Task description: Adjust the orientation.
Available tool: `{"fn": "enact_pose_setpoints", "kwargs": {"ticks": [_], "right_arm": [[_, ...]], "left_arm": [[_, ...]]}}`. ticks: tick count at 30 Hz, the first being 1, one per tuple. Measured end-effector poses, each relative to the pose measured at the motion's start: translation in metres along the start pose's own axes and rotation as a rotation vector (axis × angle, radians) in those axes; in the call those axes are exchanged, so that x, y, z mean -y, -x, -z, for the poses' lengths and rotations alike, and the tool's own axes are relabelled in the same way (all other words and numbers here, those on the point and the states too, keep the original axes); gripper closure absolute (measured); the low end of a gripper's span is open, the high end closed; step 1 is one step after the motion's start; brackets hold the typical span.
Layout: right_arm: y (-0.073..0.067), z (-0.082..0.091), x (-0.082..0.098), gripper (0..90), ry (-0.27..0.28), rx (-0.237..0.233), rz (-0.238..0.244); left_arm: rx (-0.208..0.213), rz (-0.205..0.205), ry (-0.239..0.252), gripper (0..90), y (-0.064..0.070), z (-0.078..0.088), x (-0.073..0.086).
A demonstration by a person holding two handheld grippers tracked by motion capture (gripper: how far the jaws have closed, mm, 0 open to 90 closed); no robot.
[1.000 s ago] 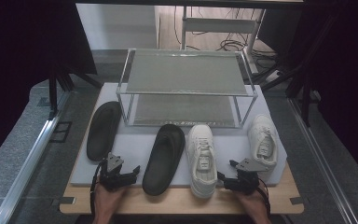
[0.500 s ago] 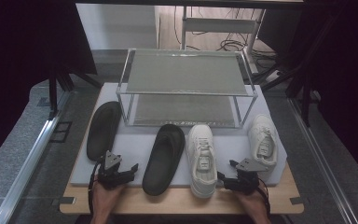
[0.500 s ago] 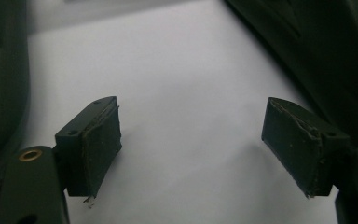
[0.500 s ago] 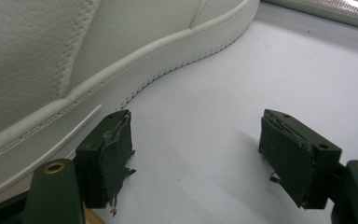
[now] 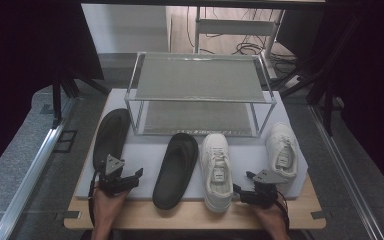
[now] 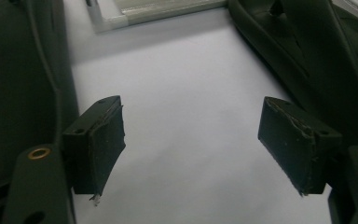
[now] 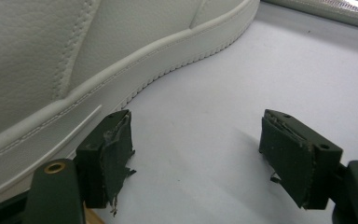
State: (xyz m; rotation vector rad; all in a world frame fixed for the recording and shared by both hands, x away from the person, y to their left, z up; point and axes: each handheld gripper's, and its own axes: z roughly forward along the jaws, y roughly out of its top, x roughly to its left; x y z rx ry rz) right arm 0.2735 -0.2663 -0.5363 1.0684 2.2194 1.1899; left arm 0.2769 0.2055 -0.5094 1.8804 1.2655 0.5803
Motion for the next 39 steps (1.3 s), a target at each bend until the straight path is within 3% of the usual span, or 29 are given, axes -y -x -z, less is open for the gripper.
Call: {"fn": "enact_pose_setpoints", "kwargs": {"ticks": [5,12,16,23,29,39], "right_arm": [[0.0,0.0,0.0,25.3,0.0,0.0,-0.002],[0.0,-0.001,-0.001,25.0,-0.001,0.0,-0.006],[-0.001,-0.001,-0.001,24.8,-0.001,0.001,-0.007],[0.0,-0.001,-0.001,24.7,-0.001,0.001,-0.007],[0.0,-0.002,-0.001,24.7,0.001,0.0,-0.008],[0.0,-0.001,-0.001,24.6,0.0,-0.001,-0.009]], "left_arm": [[-0.008,0.002,-0.02,23.0,-0.006,-0.001,-0.005],[-0.032,-0.005,-0.008,23.3,-0.017,0.0,-0.02],[-0.063,-0.005,-0.002,29.9,-0.028,0.002,-0.031],[-0.081,0.011,-0.005,32.3,-0.045,0.001,-0.038],[-0.1,0.039,-0.036,35.7,-0.065,-0.008,-0.043],[-0.099,0.063,-0.065,45.7,-0.083,-0.037,-0.058]]}}
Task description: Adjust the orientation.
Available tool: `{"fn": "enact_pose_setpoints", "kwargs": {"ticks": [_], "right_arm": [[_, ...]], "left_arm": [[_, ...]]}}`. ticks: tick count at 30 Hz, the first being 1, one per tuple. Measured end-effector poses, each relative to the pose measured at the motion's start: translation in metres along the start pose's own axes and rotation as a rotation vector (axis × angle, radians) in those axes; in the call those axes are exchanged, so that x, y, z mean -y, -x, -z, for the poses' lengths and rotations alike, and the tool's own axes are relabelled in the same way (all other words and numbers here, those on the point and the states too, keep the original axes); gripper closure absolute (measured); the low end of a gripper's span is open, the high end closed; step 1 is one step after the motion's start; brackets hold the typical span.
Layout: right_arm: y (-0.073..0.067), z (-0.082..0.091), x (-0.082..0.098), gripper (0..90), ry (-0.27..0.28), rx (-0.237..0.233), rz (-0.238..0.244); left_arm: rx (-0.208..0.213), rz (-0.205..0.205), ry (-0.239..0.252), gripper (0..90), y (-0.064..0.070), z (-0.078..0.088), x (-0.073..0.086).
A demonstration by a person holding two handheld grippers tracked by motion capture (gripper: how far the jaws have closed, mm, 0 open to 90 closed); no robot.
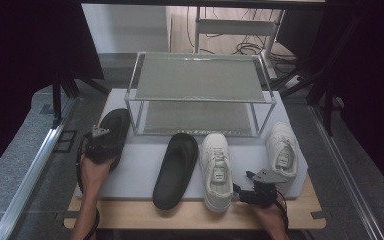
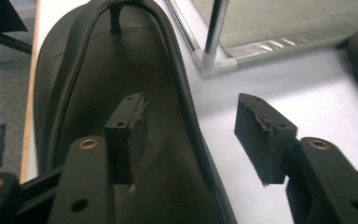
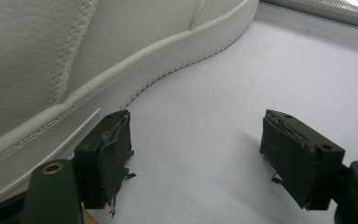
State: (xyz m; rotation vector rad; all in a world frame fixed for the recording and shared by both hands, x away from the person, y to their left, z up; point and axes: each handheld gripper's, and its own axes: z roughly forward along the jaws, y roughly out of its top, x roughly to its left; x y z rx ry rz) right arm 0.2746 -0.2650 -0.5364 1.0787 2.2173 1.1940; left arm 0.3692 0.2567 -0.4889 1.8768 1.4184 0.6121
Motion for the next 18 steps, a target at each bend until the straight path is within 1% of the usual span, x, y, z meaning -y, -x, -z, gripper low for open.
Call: {"fn": "enact_pose_setpoints", "kwargs": {"ticks": [3,6,8,10,11,13,17,18], "right_arm": [[0.0,0.0,0.0,24.6,0.0,0.0,0.0],[0.0,0.0,0.0,24.7,0.0,0.0,0.0],[0.0,0.0,0.0,24.7,0.0,0.0,-0.001],[0.0,0.0,0.0,24.7,0.001,0.001,0.0],[0.0,0.0,0.0,24.7,0.001,0.0,0.0],[0.0,0.0,0.0,24.7,0.001,0.0,0.0],[0.0,0.0,0.0,24.7,0.001,0.001,0.0],[0.0,0.0,0.0,24.7,0.0,-0.001,-0.002]], "left_arm": [[0.002,-0.001,-0.014,48.5,-0.001,-0.009,-0.005],[-0.01,0.004,-0.029,52.6,0.0,-0.019,-0.009],[-0.033,0.002,-0.037,56.7,0.0,-0.023,-0.01],[-0.027,0.015,-0.043,61.0,-0.001,-0.026,-0.011],[-0.039,0.019,-0.058,65.2,-0.001,-0.028,-0.012],[-0.039,0.02,-0.06,66.9,-0.001,-0.028,-0.012],[-0.018,0.037,-0.059,78.0,-0.001,-0.027,-0.013],[-0.027,0.034,-0.066,80.4,0.0,-0.026,-0.014]]}}
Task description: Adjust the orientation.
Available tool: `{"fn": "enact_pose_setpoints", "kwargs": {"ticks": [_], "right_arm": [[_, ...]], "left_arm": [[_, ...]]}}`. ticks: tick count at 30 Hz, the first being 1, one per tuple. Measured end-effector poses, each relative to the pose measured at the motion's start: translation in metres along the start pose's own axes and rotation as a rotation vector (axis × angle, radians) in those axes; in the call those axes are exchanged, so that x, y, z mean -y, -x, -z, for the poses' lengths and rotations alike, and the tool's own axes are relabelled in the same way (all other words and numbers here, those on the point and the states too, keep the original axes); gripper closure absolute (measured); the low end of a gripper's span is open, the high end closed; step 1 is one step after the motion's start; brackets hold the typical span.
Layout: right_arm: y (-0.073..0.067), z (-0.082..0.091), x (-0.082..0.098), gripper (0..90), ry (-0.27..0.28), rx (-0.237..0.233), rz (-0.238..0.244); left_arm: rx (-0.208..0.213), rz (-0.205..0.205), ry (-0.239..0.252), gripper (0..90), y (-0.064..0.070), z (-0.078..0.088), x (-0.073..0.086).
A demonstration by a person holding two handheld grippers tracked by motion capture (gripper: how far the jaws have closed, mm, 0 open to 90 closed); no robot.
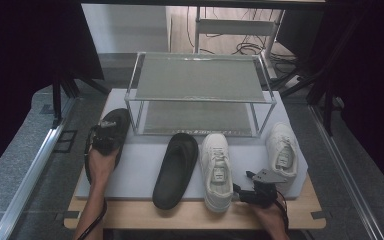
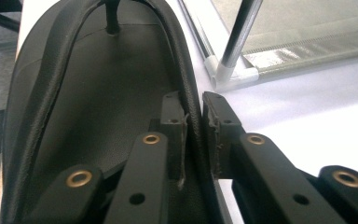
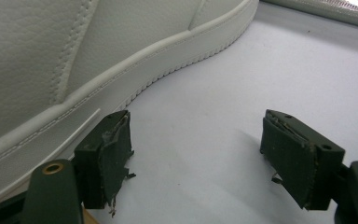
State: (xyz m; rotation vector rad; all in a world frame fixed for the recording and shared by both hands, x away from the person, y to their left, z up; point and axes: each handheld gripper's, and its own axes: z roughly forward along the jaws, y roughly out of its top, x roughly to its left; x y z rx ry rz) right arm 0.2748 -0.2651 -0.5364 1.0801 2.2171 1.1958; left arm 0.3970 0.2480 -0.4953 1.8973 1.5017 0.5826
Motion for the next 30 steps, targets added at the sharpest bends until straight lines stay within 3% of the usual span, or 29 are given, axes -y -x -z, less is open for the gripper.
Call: {"fn": "enact_pose_setpoints", "kwargs": {"ticks": [4,10,30], "right_arm": [[0.0,0.0,0.0,24.7,0.0,0.0,0.0],[0.0,0.0,0.0,24.7,-0.001,0.002,0.001],[0.0,0.0,0.0,24.6,-0.002,0.001,0.001]], "left_arm": [[-0.025,-0.002,-0.015,83.0,0.001,0.003,-0.002],[-0.001,0.013,0.012,83.6,-0.004,0.017,0.002],[0.044,-0.057,0.053,83.5,0.006,0.091,0.04]]}}
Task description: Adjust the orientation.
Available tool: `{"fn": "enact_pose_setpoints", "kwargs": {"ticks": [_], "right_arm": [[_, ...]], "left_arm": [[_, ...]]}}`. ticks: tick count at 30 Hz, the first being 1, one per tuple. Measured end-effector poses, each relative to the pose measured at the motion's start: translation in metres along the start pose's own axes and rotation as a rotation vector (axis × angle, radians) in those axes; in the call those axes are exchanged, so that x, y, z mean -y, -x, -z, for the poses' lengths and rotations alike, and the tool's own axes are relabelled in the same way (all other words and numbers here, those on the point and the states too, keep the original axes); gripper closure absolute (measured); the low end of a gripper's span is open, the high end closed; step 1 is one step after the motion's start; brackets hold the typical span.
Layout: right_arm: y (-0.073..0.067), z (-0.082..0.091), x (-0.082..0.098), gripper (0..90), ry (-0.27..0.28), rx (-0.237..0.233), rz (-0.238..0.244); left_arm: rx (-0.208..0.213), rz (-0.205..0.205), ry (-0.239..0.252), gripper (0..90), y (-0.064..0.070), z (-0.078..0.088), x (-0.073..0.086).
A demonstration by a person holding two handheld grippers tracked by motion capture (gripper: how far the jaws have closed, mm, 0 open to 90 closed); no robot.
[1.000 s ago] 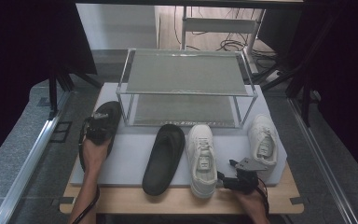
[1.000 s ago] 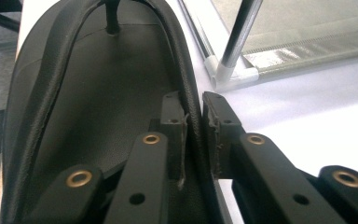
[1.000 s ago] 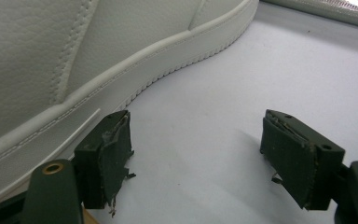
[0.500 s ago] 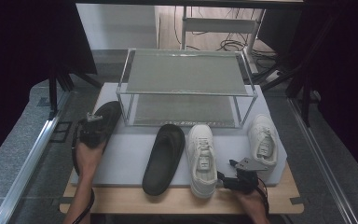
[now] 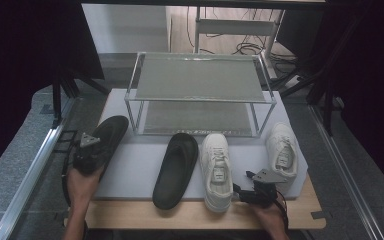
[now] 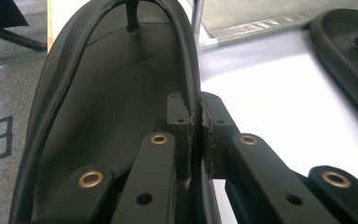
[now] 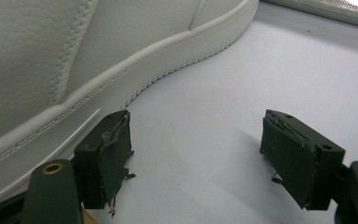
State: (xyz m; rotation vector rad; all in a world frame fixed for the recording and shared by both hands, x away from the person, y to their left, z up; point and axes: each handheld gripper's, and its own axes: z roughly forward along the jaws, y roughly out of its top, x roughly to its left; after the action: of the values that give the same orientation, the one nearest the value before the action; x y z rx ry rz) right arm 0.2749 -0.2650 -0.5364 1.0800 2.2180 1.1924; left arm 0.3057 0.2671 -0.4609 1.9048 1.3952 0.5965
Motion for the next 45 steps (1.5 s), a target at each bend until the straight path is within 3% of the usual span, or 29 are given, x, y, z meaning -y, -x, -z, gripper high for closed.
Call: {"fn": "enact_pose_setpoints", "kwargs": {"ticks": [12,22,34,45], "right_arm": [[0.0,0.0,0.0,24.6,0.0,0.001,0.0],[0.0,0.0,0.0,24.6,0.0,0.001,0.0],[0.0,0.0,0.0,24.6,0.001,0.0,-0.001],[0.0,0.0,0.0,24.6,0.0,0.0,-0.002]], "left_arm": [[0.065,-0.057,-0.003,83.5,0.024,0.028,0.018],[0.127,-0.113,0.012,83.3,0.052,0.036,0.016],[0.161,-0.162,0.021,83.1,0.077,0.005,-0.003],[0.162,-0.162,0.04,83.2,0.09,-0.029,-0.026]]}}
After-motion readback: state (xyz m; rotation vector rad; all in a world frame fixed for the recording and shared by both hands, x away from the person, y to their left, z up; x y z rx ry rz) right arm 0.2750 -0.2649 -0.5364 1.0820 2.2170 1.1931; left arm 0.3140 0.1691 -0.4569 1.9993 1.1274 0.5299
